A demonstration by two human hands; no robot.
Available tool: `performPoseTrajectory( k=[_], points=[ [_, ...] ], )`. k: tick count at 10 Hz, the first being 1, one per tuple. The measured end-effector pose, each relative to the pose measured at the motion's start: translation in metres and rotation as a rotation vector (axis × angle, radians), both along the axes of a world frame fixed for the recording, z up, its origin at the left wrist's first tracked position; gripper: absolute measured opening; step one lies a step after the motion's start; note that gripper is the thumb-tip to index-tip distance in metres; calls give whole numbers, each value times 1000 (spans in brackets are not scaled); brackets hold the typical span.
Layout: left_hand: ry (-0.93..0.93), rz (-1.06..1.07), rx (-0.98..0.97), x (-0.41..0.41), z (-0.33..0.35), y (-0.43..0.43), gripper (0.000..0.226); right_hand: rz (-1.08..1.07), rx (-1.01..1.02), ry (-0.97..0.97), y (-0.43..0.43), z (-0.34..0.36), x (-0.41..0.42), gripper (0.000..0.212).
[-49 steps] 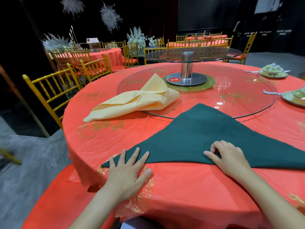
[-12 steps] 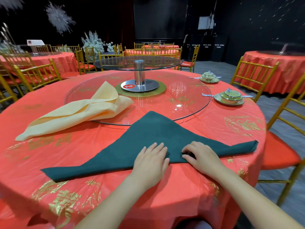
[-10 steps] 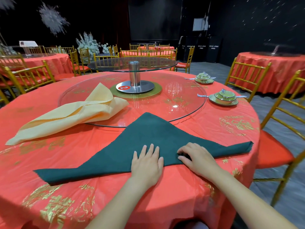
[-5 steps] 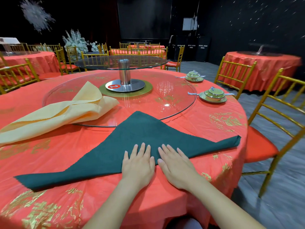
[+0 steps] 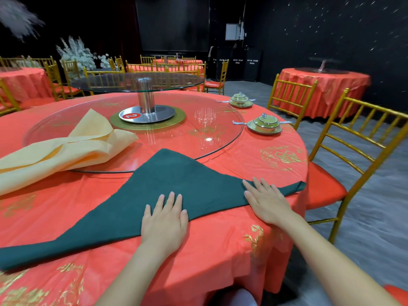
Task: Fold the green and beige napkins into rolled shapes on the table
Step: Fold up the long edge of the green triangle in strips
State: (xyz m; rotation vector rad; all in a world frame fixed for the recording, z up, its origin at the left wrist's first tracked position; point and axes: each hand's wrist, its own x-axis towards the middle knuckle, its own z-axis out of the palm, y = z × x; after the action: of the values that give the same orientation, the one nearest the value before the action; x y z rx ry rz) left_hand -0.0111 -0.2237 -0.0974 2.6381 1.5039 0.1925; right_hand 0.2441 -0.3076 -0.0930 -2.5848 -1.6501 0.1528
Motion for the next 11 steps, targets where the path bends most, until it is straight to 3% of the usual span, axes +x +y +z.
performPoseTrajectory(
  k=[3,5,7,9,11],
  points=[
    [4,4,2,2,0,-1,53,-131,-71,-9,-13,2,54,52],
    [4,11,8,2,1,-2,53,-59,20,-21,0,17,6,54],
    [-6,2,-1,2,0,-1,53,260,55,38,32,21,-103,54],
    [5,-24,-33,1,2,0,53,212,67,144,59,8,-138,50],
    [-5,-115,10,-19,4,11,51,215,132,30,55,-4,-136,49]
  ],
)
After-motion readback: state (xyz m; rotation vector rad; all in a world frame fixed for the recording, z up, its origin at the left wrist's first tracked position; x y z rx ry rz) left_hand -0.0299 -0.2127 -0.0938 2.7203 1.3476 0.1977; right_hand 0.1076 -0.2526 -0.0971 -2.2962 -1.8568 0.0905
